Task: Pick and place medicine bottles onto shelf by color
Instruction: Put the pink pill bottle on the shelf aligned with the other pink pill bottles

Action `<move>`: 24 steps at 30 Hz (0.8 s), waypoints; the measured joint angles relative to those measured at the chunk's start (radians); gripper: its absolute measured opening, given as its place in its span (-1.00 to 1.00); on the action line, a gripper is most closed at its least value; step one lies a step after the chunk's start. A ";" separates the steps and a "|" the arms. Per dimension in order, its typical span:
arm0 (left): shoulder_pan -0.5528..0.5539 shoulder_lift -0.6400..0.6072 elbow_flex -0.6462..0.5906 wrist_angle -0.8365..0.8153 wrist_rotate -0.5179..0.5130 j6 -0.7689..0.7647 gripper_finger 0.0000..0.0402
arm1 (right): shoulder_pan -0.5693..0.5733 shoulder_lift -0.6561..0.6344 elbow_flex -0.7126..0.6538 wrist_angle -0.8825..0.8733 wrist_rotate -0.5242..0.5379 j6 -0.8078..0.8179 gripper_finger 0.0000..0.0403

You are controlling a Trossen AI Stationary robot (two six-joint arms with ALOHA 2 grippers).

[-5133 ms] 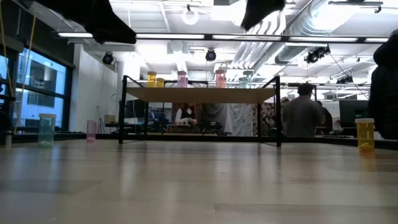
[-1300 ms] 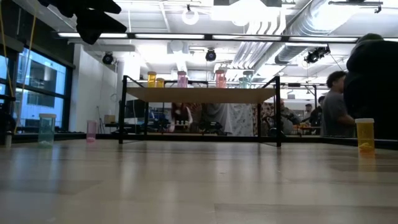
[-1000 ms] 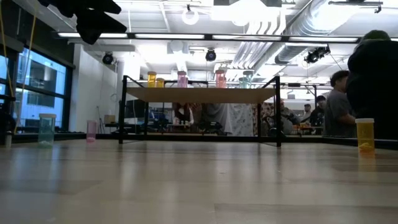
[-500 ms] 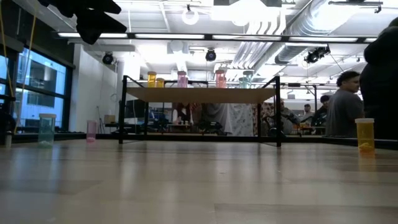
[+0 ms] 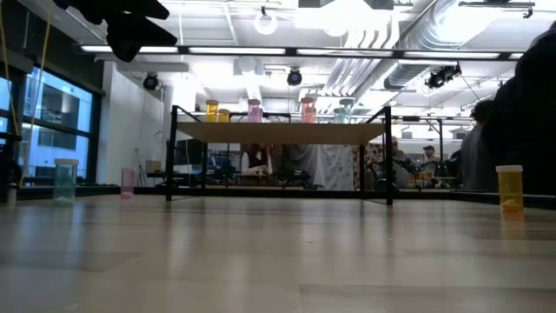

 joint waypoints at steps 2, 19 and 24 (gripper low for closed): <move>0.000 0.000 0.000 0.000 0.000 0.000 0.06 | -0.030 -0.024 0.000 -0.012 -0.001 -0.049 -0.47; 0.000 0.000 0.000 0.000 0.000 0.053 0.06 | -0.341 -0.309 0.000 -0.014 -0.005 -0.648 -0.47; 0.000 0.000 0.000 0.000 0.000 0.053 0.06 | -0.460 -0.412 0.000 -0.012 -0.038 -0.797 -0.47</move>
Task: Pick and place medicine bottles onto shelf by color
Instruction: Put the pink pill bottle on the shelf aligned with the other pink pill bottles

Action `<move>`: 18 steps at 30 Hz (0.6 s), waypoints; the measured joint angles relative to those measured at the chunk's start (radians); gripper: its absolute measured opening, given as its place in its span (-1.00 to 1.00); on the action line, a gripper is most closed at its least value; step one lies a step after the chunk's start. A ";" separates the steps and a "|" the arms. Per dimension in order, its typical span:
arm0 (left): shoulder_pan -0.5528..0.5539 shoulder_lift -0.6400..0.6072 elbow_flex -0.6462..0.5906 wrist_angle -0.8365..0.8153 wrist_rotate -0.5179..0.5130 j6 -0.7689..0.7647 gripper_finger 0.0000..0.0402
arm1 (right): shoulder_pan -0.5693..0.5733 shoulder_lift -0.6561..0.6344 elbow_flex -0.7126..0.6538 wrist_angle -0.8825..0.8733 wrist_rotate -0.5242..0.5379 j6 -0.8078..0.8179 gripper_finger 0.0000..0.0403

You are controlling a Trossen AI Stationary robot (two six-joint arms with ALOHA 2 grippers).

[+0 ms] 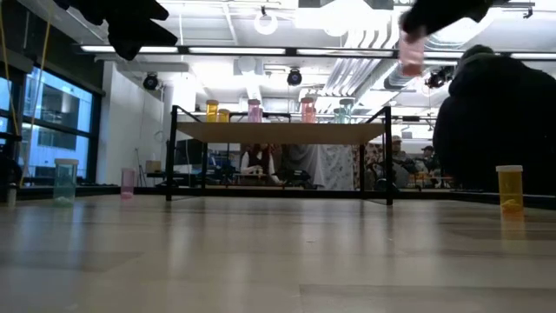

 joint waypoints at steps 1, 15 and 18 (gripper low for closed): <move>0.000 0.000 0.000 0.000 0.000 0.000 0.06 | -0.028 -0.019 0.000 0.003 -0.011 -0.032 -0.47; 0.000 0.000 0.000 0.000 0.000 0.000 0.06 | -0.419 -0.119 0.000 0.213 -0.266 -0.529 -0.47; 0.000 0.000 0.000 0.000 0.000 0.000 0.06 | -0.492 -0.119 0.000 0.252 -0.325 -0.588 -0.47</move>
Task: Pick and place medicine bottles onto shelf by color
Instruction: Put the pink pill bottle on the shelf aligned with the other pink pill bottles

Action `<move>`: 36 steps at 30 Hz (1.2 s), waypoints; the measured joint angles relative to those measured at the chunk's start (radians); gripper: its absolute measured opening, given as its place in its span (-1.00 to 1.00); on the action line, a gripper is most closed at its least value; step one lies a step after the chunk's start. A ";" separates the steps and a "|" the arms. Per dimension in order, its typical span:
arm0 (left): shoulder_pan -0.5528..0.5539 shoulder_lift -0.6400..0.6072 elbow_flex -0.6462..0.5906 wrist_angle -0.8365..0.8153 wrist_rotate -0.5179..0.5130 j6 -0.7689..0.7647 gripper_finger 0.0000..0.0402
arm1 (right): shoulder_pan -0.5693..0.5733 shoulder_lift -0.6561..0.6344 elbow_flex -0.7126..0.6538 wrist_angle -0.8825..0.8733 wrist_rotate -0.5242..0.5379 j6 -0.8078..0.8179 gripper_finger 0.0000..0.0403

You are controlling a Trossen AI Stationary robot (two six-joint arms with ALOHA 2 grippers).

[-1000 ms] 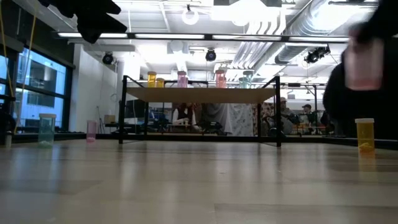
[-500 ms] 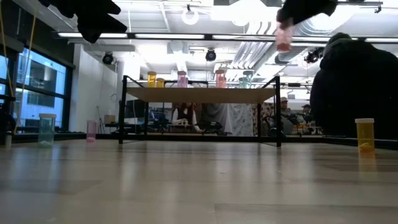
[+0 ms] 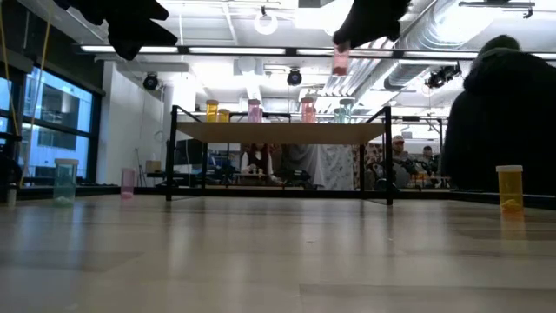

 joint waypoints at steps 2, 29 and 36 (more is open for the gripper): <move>0.000 0.000 0.000 0.000 0.000 0.000 0.06 | -0.044 0.000 0.000 0.024 -0.033 -0.027 -0.47; 0.001 0.000 0.000 0.000 -0.070 0.085 0.06 | -0.348 0.103 0.148 0.086 -0.301 -0.238 -0.47; 0.003 0.000 0.000 0.000 -0.127 0.149 0.06 | -0.377 0.145 0.148 0.059 -0.332 -0.230 -0.47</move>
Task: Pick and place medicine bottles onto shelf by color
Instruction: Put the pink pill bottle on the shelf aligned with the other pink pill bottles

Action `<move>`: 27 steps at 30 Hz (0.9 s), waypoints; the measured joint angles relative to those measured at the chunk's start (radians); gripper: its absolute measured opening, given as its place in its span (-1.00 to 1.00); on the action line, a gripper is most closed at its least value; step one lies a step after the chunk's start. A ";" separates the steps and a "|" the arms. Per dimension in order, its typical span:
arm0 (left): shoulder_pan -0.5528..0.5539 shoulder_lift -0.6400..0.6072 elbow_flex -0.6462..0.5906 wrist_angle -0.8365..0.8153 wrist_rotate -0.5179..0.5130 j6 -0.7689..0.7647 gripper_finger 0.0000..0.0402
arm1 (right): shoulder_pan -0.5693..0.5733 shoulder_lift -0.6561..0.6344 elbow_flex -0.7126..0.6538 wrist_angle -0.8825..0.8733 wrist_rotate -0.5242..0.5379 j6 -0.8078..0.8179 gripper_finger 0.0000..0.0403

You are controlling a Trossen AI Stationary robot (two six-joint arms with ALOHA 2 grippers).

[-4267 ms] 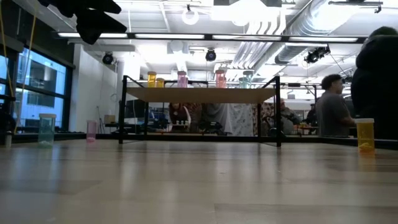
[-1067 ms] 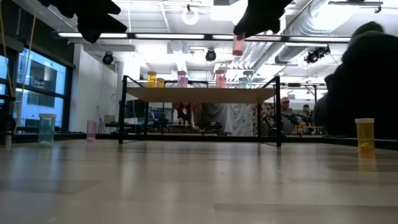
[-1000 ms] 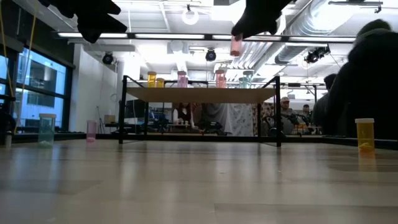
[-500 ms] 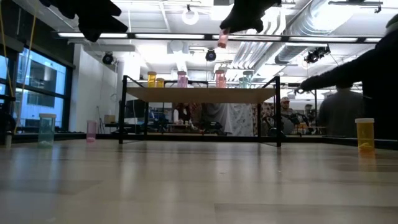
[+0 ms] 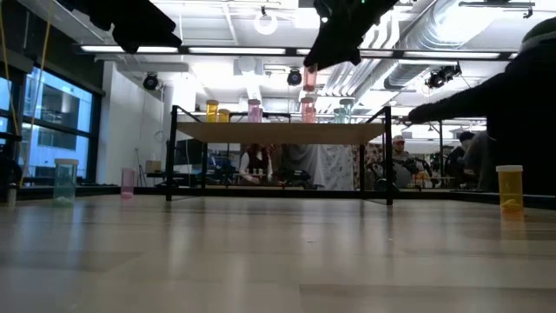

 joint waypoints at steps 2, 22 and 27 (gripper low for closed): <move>0.006 0.000 0.000 0.000 -0.005 0.012 0.06 | -0.007 0.011 0.000 -0.002 -0.010 0.000 -0.47; 0.110 0.000 0.000 0.000 0.003 0.035 0.06 | -0.080 0.121 0.000 0.015 -0.015 -0.035 -0.47; 0.124 0.000 0.000 -0.001 0.004 0.035 0.06 | -0.082 0.121 0.000 0.026 -0.007 -0.041 -0.47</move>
